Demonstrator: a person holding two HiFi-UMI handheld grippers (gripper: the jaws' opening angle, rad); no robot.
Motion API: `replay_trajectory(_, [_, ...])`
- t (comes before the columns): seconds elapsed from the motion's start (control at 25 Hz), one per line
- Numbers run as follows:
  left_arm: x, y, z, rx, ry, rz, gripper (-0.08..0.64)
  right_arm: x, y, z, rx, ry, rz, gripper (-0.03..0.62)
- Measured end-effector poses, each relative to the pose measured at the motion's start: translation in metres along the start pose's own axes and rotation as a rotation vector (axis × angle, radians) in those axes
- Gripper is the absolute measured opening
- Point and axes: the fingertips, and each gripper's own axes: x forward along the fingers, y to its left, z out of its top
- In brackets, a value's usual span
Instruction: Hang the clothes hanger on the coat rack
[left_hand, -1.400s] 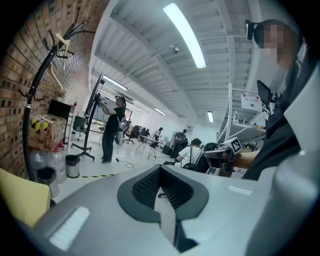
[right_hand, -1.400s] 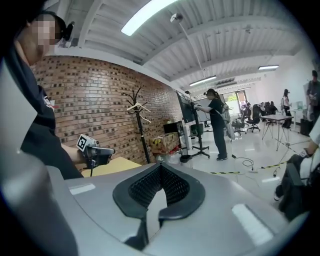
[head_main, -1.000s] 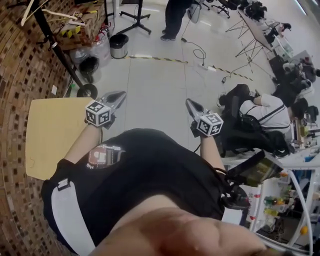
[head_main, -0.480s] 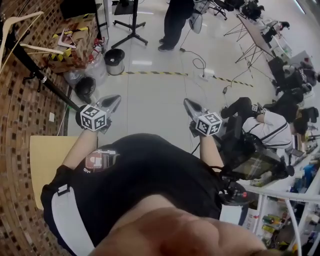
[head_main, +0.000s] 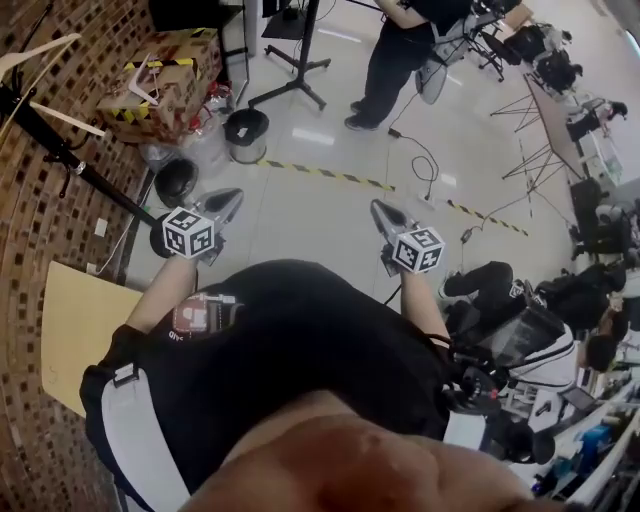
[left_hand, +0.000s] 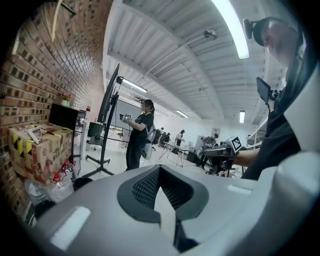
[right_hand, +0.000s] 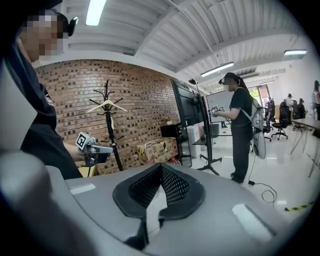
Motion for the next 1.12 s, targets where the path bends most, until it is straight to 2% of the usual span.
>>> replay_trajectory(0.24, [0.069,0.000,0.031,-0.006,-0.029,0.072,-0.008,0.031,-0.082,0.038,-0.042,0.007,0.087,0.014])
replay_trajectory(0.36, [0.084,0.012,0.035,-0.003,-0.017,0.100,-0.008,0.056,-0.098,0.042,-0.026,0.015,0.135,0.014])
replay_trajectory(0.52, [0.096,0.049,0.040,-0.023,-0.021,0.144,-0.008,0.101,-0.113,0.047,-0.024,0.036,0.175,0.014])
replay_trajectory(0.68, [0.114,0.103,0.049,-0.039,-0.043,0.149,-0.008,0.160,-0.120,0.062,-0.048,0.064,0.194,0.014])
replay_trajectory(0.84, [0.135,0.175,0.074,-0.037,-0.078,0.124,-0.008,0.234,-0.130,0.097,-0.090,0.067,0.185,0.014])
replay_trajectory(0.96, [0.150,0.228,0.088,-0.043,-0.054,0.103,-0.008,0.287,-0.135,0.124,-0.067,0.061,0.180,0.014])
replay_trajectory(1.12, [0.168,0.283,0.121,-0.027,-0.042,0.073,-0.008,0.359,-0.135,0.163,-0.102,0.066,0.206,0.015])
